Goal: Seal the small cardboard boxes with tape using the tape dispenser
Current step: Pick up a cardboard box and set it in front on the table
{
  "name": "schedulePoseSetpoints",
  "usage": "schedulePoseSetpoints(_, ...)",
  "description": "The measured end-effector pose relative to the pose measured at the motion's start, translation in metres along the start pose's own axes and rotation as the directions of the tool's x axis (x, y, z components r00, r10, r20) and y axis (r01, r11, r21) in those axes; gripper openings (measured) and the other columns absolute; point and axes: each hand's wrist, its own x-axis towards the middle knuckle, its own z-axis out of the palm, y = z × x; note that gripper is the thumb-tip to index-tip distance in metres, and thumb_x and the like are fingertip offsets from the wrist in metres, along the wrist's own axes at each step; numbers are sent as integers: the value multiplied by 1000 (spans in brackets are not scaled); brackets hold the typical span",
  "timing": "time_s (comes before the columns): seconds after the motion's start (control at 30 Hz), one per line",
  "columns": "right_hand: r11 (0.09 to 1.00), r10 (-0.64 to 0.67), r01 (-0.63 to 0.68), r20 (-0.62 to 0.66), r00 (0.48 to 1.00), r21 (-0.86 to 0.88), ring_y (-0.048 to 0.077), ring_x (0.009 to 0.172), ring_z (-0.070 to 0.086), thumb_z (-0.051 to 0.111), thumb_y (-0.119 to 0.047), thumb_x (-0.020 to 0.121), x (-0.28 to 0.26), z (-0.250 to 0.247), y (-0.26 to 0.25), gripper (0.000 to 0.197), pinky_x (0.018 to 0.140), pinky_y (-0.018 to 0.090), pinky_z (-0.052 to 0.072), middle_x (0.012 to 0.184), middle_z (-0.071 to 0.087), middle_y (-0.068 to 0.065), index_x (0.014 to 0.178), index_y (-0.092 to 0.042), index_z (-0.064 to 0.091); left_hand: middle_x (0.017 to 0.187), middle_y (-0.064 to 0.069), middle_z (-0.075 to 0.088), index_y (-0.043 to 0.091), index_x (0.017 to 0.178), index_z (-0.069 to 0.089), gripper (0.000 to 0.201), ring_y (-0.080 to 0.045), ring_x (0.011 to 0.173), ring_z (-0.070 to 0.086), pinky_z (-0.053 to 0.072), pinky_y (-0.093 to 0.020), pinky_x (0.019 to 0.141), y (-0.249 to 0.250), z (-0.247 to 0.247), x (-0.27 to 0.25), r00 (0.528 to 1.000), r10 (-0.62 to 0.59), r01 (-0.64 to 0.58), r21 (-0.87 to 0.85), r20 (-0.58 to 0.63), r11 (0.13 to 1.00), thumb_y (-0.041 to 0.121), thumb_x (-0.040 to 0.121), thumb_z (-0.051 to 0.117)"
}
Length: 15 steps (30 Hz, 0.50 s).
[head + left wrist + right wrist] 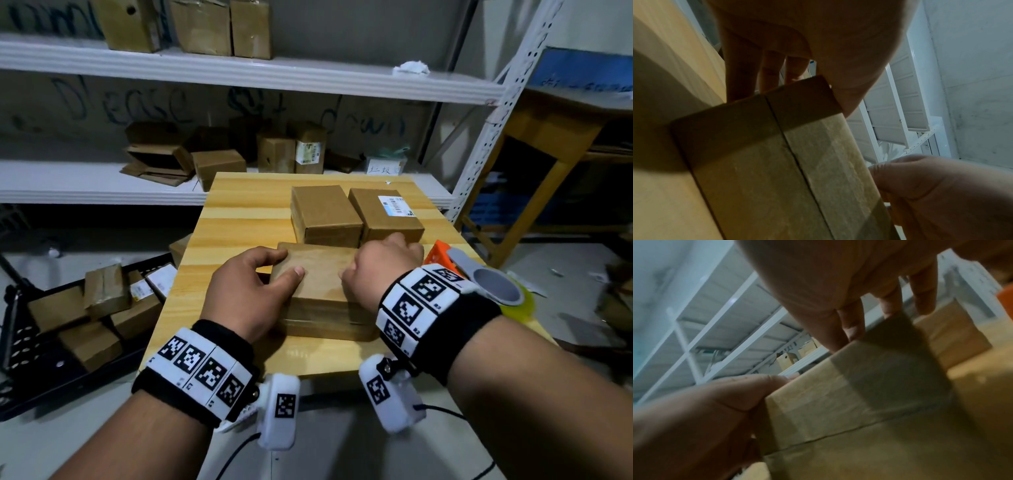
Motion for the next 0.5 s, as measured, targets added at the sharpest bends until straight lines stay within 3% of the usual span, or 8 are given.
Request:
schedulePoseSetpoints(0.07,998,-69,68,-53,996,-8,39,128,47,65,-54,94,1,-1,4,39,110,53,43,138,49,11,115,-23,72,98,15,68,31,129,71,44,5,79,62,43,-12,61,1,-1,0,1000,-5,5,9,2,1000,46,88,78)
schedulePoseSetpoints(0.17,952,-110,151,-162,981,268,19,103,61,83,-48,82,0,-3,20,29,95,39,53,116,62,-1,95,-29,66,101,15,66,31,131,70,45,7,79,60,41,-10,61,2,-1,-1,1000,0,0,18,3,1000,46,89,77)
schedulePoseSetpoints(0.23,872,-63,142,-180,982,469,17,107,59,89,-44,76,1,1,31,49,94,36,51,120,60,-5,111,-31,59,104,14,68,30,131,71,46,6,81,61,42,-11,62,2,-1,0,1000,4,-4,19,-2,1000,46,88,78)
schedulePoseSetpoints(0.33,693,-11,11,-5,1000,721,23,125,59,90,-45,76,8,19,41,87,108,43,50,140,59,-1,149,-27,44,105,15,70,30,129,72,46,4,82,64,45,-14,64,2,-1,1,1000,-3,3,3,-7,1000,46,87,79)
schedulePoseSetpoints(0.4,587,-6,-45,60,998,809,20,115,65,88,-47,78,12,30,43,79,108,42,51,126,67,-4,146,-22,55,107,15,71,30,128,72,46,2,84,65,47,-16,65,2,0,1,1000,-11,11,-8,-1,1000,46,86,80)
schedulePoseSetpoints(0.47,549,-26,-24,45,999,836,15,102,69,82,-47,85,15,36,45,54,100,38,55,116,74,-7,131,-22,70,110,13,73,30,128,72,46,1,85,66,48,-17,64,2,-1,1,1000,-11,11,-16,-3,1000,46,86,80)
schedulePoseSetpoints(0.5,551,-56,15,19,998,834,10,97,67,76,-47,91,15,36,45,43,94,32,54,112,74,-9,126,-22,72,112,13,73,30,128,72,46,1,86,66,48,-18,65,2,-1,0,1000,-11,11,-20,-4,1000,46,86,80)
